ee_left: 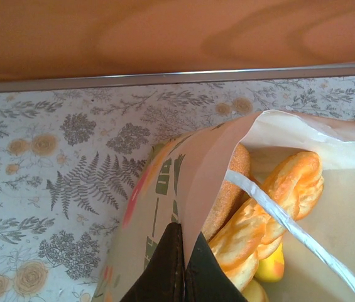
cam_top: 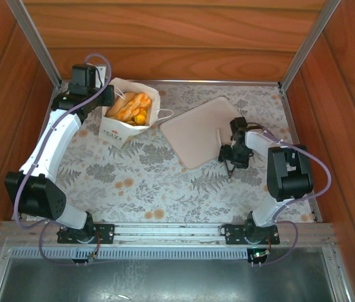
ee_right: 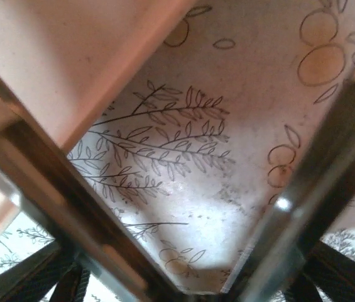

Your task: Take the fake bread out of the paper bag

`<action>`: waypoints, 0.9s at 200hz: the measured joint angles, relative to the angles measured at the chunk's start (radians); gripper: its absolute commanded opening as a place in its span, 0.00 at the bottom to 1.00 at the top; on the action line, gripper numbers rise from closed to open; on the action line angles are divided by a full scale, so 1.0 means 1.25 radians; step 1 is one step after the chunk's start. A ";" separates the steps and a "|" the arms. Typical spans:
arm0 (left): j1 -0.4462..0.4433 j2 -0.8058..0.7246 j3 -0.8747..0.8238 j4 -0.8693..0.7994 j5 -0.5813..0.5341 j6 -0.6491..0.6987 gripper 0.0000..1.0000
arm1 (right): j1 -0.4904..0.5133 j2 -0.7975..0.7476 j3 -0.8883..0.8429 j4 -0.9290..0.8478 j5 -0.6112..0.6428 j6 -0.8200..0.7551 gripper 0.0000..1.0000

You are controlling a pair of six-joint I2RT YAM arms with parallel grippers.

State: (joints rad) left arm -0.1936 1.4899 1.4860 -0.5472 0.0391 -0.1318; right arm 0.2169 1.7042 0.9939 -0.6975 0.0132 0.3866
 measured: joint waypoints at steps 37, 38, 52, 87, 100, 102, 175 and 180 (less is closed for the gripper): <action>0.000 -0.009 -0.012 0.009 0.001 -0.006 0.00 | 0.053 -0.002 0.002 -0.007 0.025 -0.005 0.49; 0.000 -0.010 -0.012 0.009 0.001 -0.006 0.00 | 0.054 -0.002 0.002 -0.008 0.026 -0.005 0.49; 0.000 -0.011 -0.017 0.016 0.002 -0.013 0.00 | 0.079 -0.002 0.002 -0.010 0.029 -0.013 0.48; 0.000 -0.016 -0.035 0.039 0.009 -0.024 0.00 | 0.168 -0.024 0.000 -0.030 0.029 -0.034 0.49; 0.000 -0.020 -0.038 0.043 0.009 -0.027 0.00 | 0.201 -0.049 -0.001 -0.039 0.029 -0.037 0.51; 0.000 -0.020 -0.038 0.043 0.009 -0.027 0.00 | 0.206 -0.053 -0.001 -0.040 0.029 -0.038 0.51; 0.002 -0.039 -0.061 0.062 0.015 -0.039 0.00 | 0.311 -0.075 -0.070 -0.013 0.039 0.002 0.60; 0.002 -0.041 -0.062 0.062 0.015 -0.039 0.00 | 0.316 -0.073 -0.073 -0.010 0.042 0.009 0.62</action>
State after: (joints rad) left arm -0.1909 1.4391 1.4082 -0.4694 0.0578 -0.1810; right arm 0.6113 1.6127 0.9024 -0.7105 0.0654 0.3985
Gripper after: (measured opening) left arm 0.047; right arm 0.590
